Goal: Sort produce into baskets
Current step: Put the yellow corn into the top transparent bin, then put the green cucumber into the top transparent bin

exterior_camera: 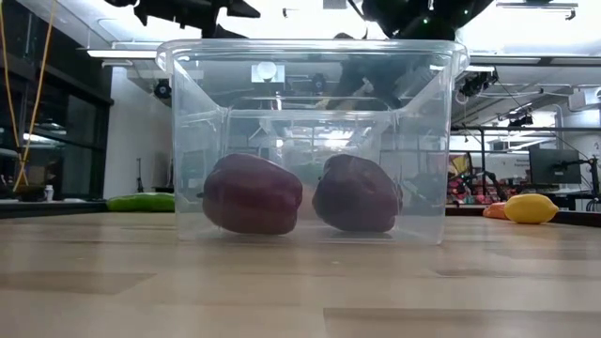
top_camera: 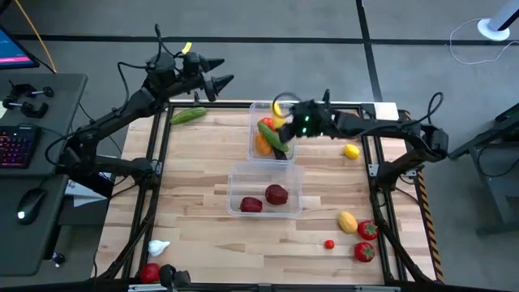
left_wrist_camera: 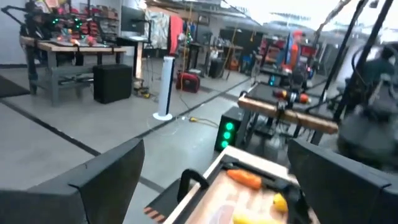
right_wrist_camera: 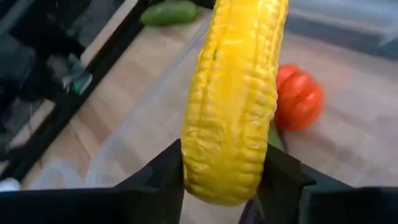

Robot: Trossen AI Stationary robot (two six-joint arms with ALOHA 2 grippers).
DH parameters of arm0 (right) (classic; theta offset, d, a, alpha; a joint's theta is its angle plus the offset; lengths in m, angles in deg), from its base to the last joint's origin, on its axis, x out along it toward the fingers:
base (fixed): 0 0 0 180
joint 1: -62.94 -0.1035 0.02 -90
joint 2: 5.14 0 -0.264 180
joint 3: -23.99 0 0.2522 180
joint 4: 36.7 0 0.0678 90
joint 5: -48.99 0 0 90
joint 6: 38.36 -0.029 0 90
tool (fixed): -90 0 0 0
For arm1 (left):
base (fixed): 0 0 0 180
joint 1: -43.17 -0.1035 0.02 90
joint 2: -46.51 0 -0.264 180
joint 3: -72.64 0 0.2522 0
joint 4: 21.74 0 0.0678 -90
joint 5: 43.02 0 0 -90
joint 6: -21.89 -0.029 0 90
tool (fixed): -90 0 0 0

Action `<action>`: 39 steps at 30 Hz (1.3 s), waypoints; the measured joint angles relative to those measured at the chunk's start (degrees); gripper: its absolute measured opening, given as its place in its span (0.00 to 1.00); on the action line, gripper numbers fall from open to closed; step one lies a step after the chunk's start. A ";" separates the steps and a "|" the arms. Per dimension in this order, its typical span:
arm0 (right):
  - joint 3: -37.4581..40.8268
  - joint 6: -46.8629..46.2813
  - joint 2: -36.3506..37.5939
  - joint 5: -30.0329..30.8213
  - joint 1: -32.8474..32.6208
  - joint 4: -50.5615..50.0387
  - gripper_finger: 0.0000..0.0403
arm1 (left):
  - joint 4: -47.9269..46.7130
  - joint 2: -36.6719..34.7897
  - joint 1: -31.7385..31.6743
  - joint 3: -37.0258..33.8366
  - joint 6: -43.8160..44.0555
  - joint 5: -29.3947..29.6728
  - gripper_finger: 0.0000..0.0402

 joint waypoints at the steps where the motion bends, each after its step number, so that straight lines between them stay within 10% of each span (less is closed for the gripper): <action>1: 0.00 0.00 -0.28 0.58 -0.98 -0.28 0.42 | 0.41 0.00 -0.18 0.00 0.77 0.00 0.96; 11: -0.02 2.41 -0.14 -0.06 0.66 -0.83 0.67 | 0.79 0.00 0.09 0.00 8.91 0.71 0.96; 20: -6.49 17.88 1.78 -6.22 4.08 -1.13 0.70 | -2.31 -0.34 4.86 0.00 17.80 -4.92 0.96; 29: -13.38 22.82 5.03 -5.76 4.79 -7.29 0.70 | -42.61 -4.21 19.45 0.02 9.62 -5.45 0.96; 36: -14.01 16.56 8.33 0.72 3.57 -11.82 0.70 | -65.56 -6.01 29.84 -2.39 8.68 25.10 0.96; 39: -14.01 10.71 8.44 3.37 2.52 -11.93 0.70 | -62.82 -1.92 22.92 -4.15 10.19 23.77 0.96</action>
